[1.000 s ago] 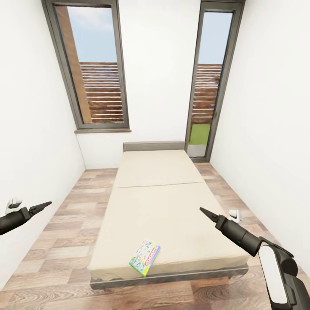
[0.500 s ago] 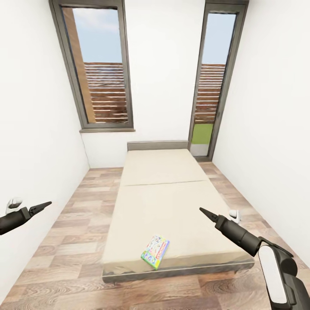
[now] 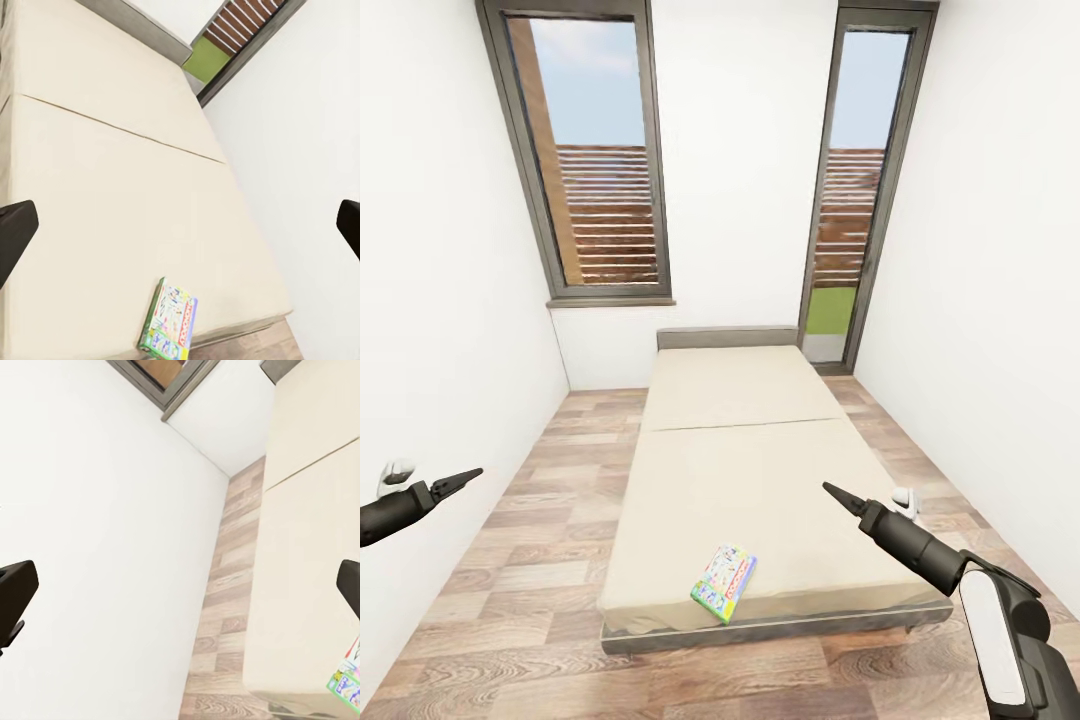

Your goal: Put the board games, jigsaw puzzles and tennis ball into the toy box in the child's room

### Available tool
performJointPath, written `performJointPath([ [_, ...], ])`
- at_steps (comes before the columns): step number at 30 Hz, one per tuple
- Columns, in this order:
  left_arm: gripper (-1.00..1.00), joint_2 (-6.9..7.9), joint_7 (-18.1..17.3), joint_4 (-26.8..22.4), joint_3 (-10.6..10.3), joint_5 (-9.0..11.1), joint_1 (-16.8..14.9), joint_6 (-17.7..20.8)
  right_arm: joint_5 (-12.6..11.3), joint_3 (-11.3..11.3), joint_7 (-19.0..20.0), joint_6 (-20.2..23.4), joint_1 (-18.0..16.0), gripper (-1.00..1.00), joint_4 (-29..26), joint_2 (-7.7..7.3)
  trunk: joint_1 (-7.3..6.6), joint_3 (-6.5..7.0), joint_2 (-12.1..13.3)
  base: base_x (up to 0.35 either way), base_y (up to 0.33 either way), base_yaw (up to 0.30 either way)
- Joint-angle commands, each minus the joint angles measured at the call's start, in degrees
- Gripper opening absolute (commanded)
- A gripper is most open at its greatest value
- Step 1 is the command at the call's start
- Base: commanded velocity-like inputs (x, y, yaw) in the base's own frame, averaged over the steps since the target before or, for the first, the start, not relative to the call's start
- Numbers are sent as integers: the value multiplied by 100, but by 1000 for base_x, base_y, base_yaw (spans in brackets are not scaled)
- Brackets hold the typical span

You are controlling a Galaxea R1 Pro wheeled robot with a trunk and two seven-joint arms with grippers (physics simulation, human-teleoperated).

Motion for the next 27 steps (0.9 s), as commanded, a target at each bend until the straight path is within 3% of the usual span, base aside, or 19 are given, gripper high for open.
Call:
performJointPath([
  [1, 100, -2, -18, 1, 9, 7, -7, 59, -5, -8, 16, 34, -7, 100, 3, 1, 4, -13, -13, 0, 0, 0],
  [17, 100, -10, -23, 1, 1, 7, -8, 59, -99, -13, -193, 59, -12, 100, 108, 31, 4, -13, -13, 0, 0, 0],
  [23, 100, -33, -29, 1, 1, 14, -9, 65, -179, -59, -217, 123, -7, 100, 390, 125, 4, -13, -13, 0, 0, 0],
  [27, 100, -82, -55, -10, -1, 15, -9, 62, -206, -149, -167, 122, -4, 100, 1099, 99, 4, -13, -13, 0, 0, 0],
])
